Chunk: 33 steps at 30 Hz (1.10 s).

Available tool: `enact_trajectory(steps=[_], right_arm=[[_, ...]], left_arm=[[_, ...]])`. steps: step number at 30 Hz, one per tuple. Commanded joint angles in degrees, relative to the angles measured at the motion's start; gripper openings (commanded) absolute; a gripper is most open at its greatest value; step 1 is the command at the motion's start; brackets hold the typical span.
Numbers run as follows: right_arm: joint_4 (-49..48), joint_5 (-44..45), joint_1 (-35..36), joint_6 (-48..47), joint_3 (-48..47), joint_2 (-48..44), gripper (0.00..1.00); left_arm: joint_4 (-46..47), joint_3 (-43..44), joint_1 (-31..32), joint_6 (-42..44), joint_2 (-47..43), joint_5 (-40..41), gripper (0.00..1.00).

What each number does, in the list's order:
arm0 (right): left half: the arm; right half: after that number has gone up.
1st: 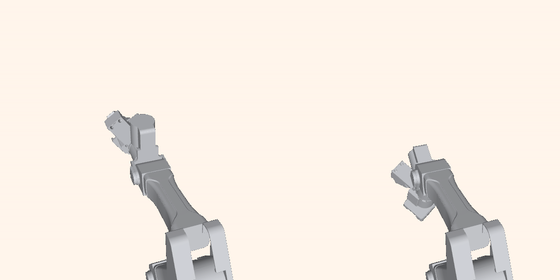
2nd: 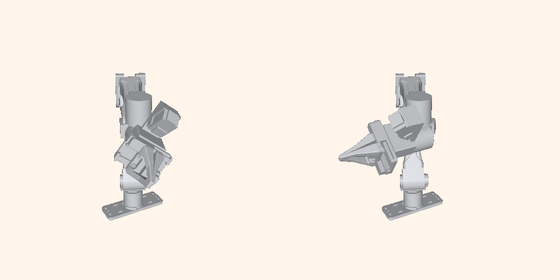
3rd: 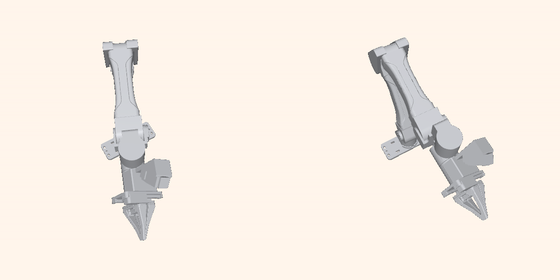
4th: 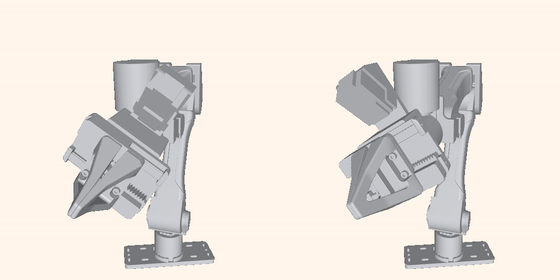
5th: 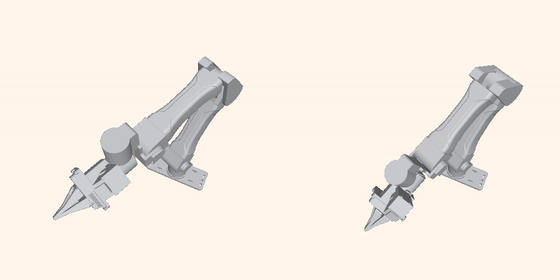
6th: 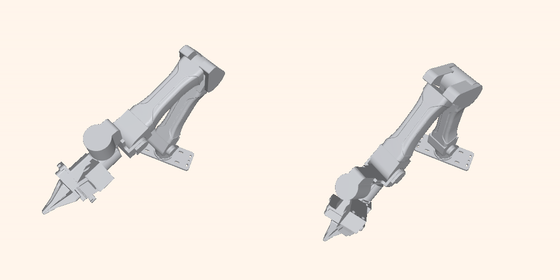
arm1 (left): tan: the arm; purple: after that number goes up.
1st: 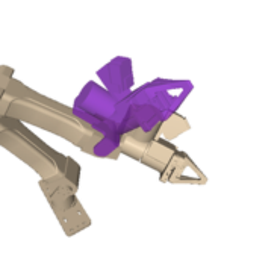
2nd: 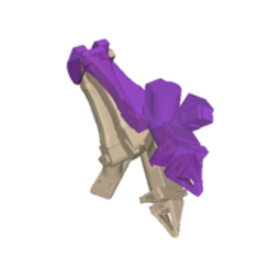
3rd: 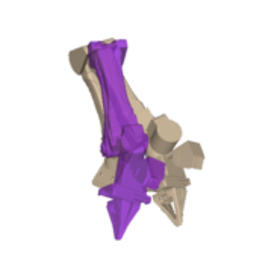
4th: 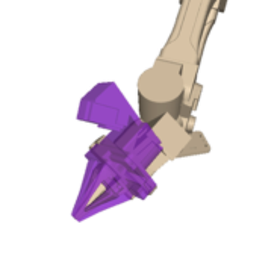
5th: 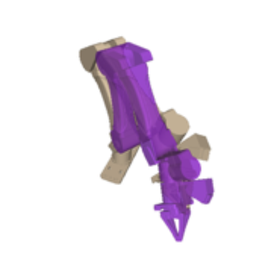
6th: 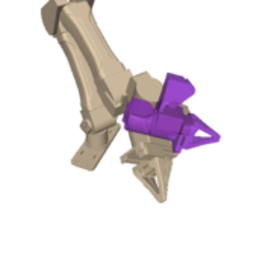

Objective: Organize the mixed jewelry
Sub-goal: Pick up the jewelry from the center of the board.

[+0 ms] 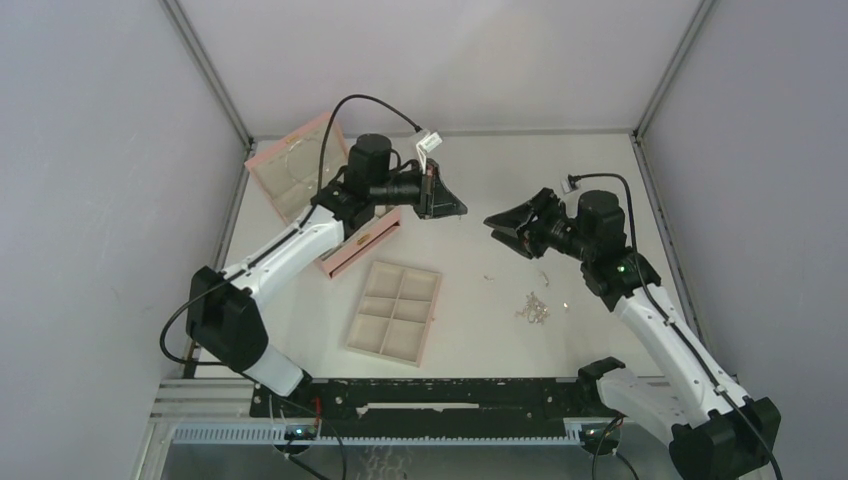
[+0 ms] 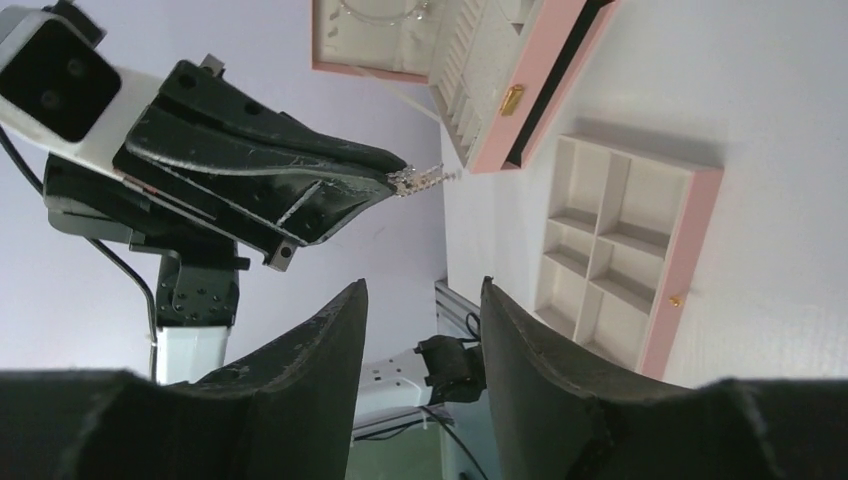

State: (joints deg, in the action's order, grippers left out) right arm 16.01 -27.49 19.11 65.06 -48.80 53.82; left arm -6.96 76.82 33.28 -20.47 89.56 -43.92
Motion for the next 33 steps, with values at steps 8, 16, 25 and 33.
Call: enact_trajectory(steps=[8,16,25,33], right_arm=[[-8.2,10.9,4.2,-5.4,-0.9,-2.9,0.44],[-8.7,19.0,11.6,-41.1,-0.5,-7.2,0.49],[-11.4,-2.4,6.2,-51.5,-0.5,-6.5,0.49],[-10.8,-16.4,5.5,-55.1,-0.5,-4.7,0.50]], left_arm=[[2.5,2.6,0.1,3.8,-0.4,-5.5,0.00],[-17.5,12.7,-0.4,1.0,3.7,-16.1,0.00],[-17.6,10.6,-1.0,-7.5,2.4,-22.6,0.00],[-15.7,10.8,-1.3,-10.8,1.5,-24.4,0.00]])
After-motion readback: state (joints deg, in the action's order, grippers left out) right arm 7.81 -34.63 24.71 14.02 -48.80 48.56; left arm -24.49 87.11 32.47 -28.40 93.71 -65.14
